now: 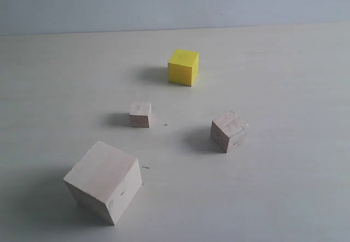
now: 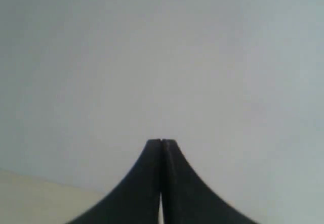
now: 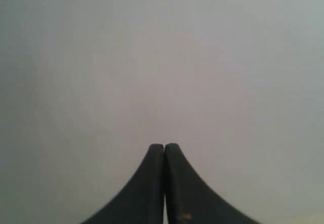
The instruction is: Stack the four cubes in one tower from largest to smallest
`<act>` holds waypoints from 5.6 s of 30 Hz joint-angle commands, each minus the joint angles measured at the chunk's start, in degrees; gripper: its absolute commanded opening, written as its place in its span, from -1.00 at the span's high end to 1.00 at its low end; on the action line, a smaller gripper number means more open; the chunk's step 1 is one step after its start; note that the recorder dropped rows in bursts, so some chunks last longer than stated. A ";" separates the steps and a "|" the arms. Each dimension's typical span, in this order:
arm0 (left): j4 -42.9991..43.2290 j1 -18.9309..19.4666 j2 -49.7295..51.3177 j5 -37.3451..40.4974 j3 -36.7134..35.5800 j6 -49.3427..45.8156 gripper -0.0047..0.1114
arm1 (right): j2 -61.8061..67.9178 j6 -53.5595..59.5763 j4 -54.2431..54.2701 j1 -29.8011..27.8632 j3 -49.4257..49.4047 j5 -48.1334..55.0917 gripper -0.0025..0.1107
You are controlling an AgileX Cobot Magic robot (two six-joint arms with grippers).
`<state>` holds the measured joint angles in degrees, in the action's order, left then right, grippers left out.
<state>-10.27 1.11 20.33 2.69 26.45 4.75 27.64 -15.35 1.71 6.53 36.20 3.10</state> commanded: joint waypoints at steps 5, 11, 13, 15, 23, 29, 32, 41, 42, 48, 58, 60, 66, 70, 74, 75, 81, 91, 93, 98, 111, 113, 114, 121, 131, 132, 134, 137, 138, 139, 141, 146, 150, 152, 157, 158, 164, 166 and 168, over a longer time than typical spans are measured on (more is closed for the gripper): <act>-1.48 -16.41 20.32 20.15 9.83 -2.54 0.92 | 18.60 0.99 2.48 14.05 7.61 19.77 0.96; -5.54 -24.60 29.99 26.01 9.95 -3.02 0.92 | 29.69 7.63 11.36 19.14 7.87 38.68 0.96; -6.91 -25.05 31.93 26.01 9.95 -3.02 0.92 | 32.09 7.75 13.39 19.14 7.87 40.39 0.96; -7.03 -25.05 33.20 25.64 9.95 -3.02 0.92 | 33.98 7.75 13.69 19.14 7.87 40.52 0.96; -12.63 -25.05 34.39 25.44 9.50 -3.02 0.92 | 35.78 7.62 13.90 19.14 7.87 36.64 0.96; -14.16 -25.05 34.39 31.49 7.90 -3.02 0.92 | 35.78 7.38 14.75 19.14 7.87 33.61 0.96; -14.28 -25.05 34.39 36.92 6.68 -3.33 0.92 | 35.92 7.54 14.77 19.14 7.87 33.68 0.96; -21.93 -25.05 34.39 39.22 0.13 -12.09 0.92 | 36.71 7.80 14.77 19.14 7.87 34.46 0.96; -23.07 -25.05 34.39 39.22 -0.69 -13.16 0.92 | 36.71 7.80 14.77 19.14 7.87 34.46 0.96; -25.14 -25.05 34.39 38.84 -5.13 -15.70 0.92 | 36.71 8.75 14.77 19.14 7.87 34.46 0.96; -34.10 -25.05 40.24 34.13 -6.88 -26.71 0.92 | 36.71 10.42 15.02 19.14 7.87 34.46 0.96; -35.59 -25.05 43.38 32.90 -6.88 -28.93 0.92 | 36.71 10.42 15.02 19.14 7.87 34.46 0.96; -46.12 -25.05 53.20 30.66 -6.88 -41.78 0.92 | 36.71 10.43 15.41 19.14 7.87 34.46 0.96; -54.34 -25.05 58.39 29.21 -6.88 -50.95 0.92 | 36.71 10.43 15.38 19.14 7.87 34.46 0.96; -58.94 -25.05 61.70 25.98 -6.88 -57.05 0.92 | 36.71 10.43 15.68 19.14 7.87 34.46 0.96; -60.04 -25.05 62.45 25.21 -6.62 -58.84 0.92 | 36.71 10.43 15.97 19.14 7.87 34.46 0.96; -62.56 -25.05 66.40 27.50 -1.95 -63.21 0.92 | 36.71 10.43 17.22 19.14 7.87 34.46 0.96; -74.94 -25.17 73.53 32.08 5.86 -70.79 0.92 | 36.71 14.81 17.14 19.14 7.87 33.26 0.96; -76.87 -25.17 74.75 32.52 6.79 -71.14 0.92 | 36.71 15.80 17.14 19.14 7.87 33.01 0.96; -77.96 -25.57 76.81 32.52 7.17 -71.84 0.92 | 36.71 15.80 17.14 19.14 7.87 33.01 0.96; -82.07 -35.05 83.44 27.07 14.04 -76.78 0.92 | 36.52 15.80 17.62 19.14 7.87 32.81 0.96; -80.79 -35.05 83.38 30.23 14.34 -76.78 0.92 | 36.38 15.35 17.62 19.14 7.87 33.81 0.96; -79.82 -35.05 83.02 32.19 13.90 -76.07 0.92 | 36.25 15.35 17.94 19.14 7.87 34.38 0.96; -77.43 -34.48 71.16 21.23 1.86 -74.52 0.92 | 36.05 15.35 17.91 19.14 7.87 35.69 0.96; -77.27 -28.46 68.13 10.89 1.00 -75.02 0.92 | 36.05 15.35 17.96 19.14 7.87 36.26 0.96; -77.27 -28.08 68.13 9.94 1.10 -75.02 0.92 | 36.05 15.35 17.96 19.14 7.87 36.26 0.96; -77.27 -27.57 68.13 8.93 1.53 -75.51 0.92 | 36.05 15.35 17.96 19.14 7.87 36.26 0.96; -77.27 -27.54 68.13 8.05 3.41 -76.30 0.92 | 36.05 15.35 17.96 19.14 7.87 36.26 0.96; -77.27 -27.54 68.13 8.05 4.57 -76.30 0.92 | 36.05 15.35 17.96 19.14 7.87 36.26 0.96; -77.27 -27.54 68.13 8.05 5.37 -76.30 0.92 | 36.05 15.35 18.26 19.14 7.87 36.25 0.96; -77.27 -27.54 68.50 8.05 7.32 -76.30 0.92 | 36.05 15.35 18.67 19.14 7.87 36.25 0.96; -77.27 -27.54 70.88 9.32 10.42 -76.30 0.92 | 36.05 15.35 19.13 19.14 7.87 36.58 0.96; -77.27 -27.54 73.46 10.65 10.98 -76.30 0.92 | 36.05 15.35 19.13 19.14 7.87 37.88 0.96; -77.27 -27.54 74.42 10.65 10.98 -76.30 0.92 | 35.95 15.35 19.13 19.14 7.87 38.38 0.96; -77.27 -27.54 75.71 10.67 10.98 -76.30 0.92 | 34.87 15.35 19.01 19.14 7.87 38.47 0.96; -77.27 -27.54 75.96 11.16 10.98 -76.30 0.92 | 34.58 15.35 19.01 19.14 7.87 38.47 0.96; -79.02 -27.94 77.65 16.25 10.98 -76.30 0.92 | 33.23 15.35 18.89 19.14 7.87 38.36 0.96; -80.38 -28.45 78.04 16.25 10.98 -76.95 0.92 | 32.98 15.35 18.89 19.14 7.87 38.36 0.96; -82.13 -29.08 78.30 16.25 10.98 -78.52 0.92 | 32.99 15.35 18.89 19.14 7.87 38.48 0.96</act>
<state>-89.96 -26.98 98.36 17.92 37.16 -71.91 61.12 0.00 20.65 25.43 43.70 41.70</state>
